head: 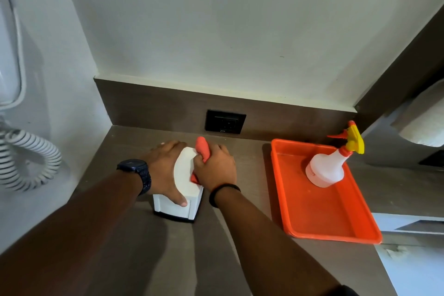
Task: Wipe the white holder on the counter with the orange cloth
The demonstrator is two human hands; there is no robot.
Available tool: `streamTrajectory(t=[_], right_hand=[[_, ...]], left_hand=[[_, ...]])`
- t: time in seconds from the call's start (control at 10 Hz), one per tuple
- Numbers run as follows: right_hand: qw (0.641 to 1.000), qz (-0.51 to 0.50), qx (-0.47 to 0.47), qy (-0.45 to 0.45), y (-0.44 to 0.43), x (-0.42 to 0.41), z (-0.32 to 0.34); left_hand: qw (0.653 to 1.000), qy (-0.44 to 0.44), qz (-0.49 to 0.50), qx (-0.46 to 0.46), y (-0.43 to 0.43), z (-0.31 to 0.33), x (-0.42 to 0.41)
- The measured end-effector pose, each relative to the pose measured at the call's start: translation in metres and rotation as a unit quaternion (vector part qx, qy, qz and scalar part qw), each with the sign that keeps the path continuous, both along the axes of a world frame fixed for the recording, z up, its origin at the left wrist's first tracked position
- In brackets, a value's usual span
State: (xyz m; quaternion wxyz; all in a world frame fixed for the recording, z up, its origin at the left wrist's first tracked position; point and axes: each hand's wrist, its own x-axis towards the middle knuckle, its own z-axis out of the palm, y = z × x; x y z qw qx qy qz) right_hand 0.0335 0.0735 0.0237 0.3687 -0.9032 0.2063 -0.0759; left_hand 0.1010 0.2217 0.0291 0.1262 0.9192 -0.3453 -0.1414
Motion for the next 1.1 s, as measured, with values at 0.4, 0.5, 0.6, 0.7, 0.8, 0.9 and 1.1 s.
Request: streamTrajectory(t=[0.4, 0.5, 0.6, 0.7, 0.8, 0.9, 1.1], right_hand=[[0.987, -0.098, -0.123, -0.028, -0.137, -0.076, -0.011], [0.983, -0.105, -0.146, 0.017, -0.169, -0.092, -0.016], [0.979, -0.095, -0.173, 0.050, -0.188, -0.098, -0.023], [0.968, -0.053, -0.223, 0.101, -0.203, -0.100, -0.033], [0.958, -0.001, -0.260, 0.125, -0.218, -0.098, -0.049], [0.941, 0.062, -0.276, 0.183, -0.230, -0.098, -0.066], [0.947, 0.099, -0.230, 0.200, -0.237, -0.108, -0.086]], left_hand=[[0.996, -0.017, 0.013, 0.082, -0.009, 0.010, -0.007], [0.999, -0.043, -0.006, 0.026, -0.035, 0.014, -0.015], [0.993, -0.095, -0.054, -0.042, -0.079, 0.012, -0.031], [0.988, -0.091, -0.108, -0.069, -0.138, -0.003, -0.053], [0.989, -0.047, -0.131, -0.040, -0.193, -0.026, -0.072], [0.992, -0.014, -0.127, 0.003, -0.223, -0.048, -0.084], [0.993, 0.011, -0.113, 0.009, -0.235, -0.064, -0.093]])
